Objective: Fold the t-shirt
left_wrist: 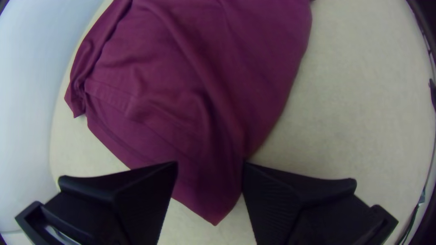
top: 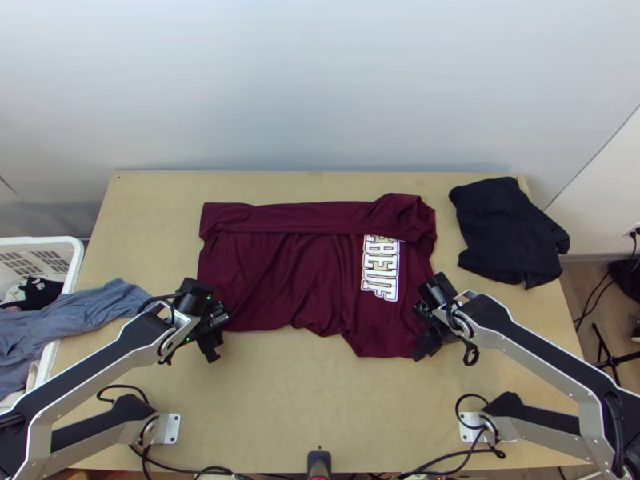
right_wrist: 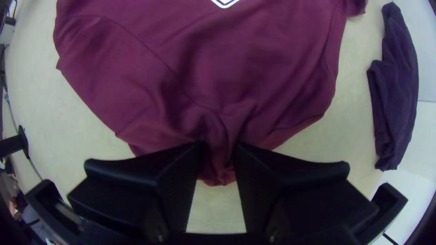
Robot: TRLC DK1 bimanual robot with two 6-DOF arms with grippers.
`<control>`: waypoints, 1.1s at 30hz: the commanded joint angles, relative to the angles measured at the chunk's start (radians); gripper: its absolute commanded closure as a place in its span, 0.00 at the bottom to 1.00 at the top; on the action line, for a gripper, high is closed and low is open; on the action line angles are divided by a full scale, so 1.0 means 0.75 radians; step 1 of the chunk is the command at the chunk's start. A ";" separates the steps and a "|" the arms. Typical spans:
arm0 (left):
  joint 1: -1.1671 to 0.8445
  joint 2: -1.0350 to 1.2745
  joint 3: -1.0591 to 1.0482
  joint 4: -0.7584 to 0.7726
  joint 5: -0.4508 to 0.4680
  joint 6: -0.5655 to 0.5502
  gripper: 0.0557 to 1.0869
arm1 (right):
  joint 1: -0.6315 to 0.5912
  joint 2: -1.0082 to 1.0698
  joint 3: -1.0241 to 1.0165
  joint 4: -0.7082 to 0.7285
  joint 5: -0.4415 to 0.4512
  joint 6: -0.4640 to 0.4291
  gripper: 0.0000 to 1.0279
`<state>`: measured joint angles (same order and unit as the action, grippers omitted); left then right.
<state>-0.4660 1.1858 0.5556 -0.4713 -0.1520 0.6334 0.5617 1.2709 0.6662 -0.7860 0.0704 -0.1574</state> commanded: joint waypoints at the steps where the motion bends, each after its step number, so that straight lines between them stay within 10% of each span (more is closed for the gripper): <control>1: 0.014 0.012 -0.025 0.031 0.033 0.014 0.60 | 0.002 -0.003 -0.013 0.040 0.000 -0.013 0.80; 9: 0.036 0.004 -0.021 0.046 0.082 0.010 0.96 | 0.010 -0.032 -0.031 0.068 -0.002 -0.017 0.97; 33: 0.554 0.202 0.587 -0.298 0.448 -0.012 0.96 | -0.399 0.060 0.462 -0.153 -0.200 -0.177 0.97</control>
<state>-0.1616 1.2194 0.8356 -0.6884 0.1436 0.6273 0.3882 1.2057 0.8688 -0.8970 -0.0547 -0.2394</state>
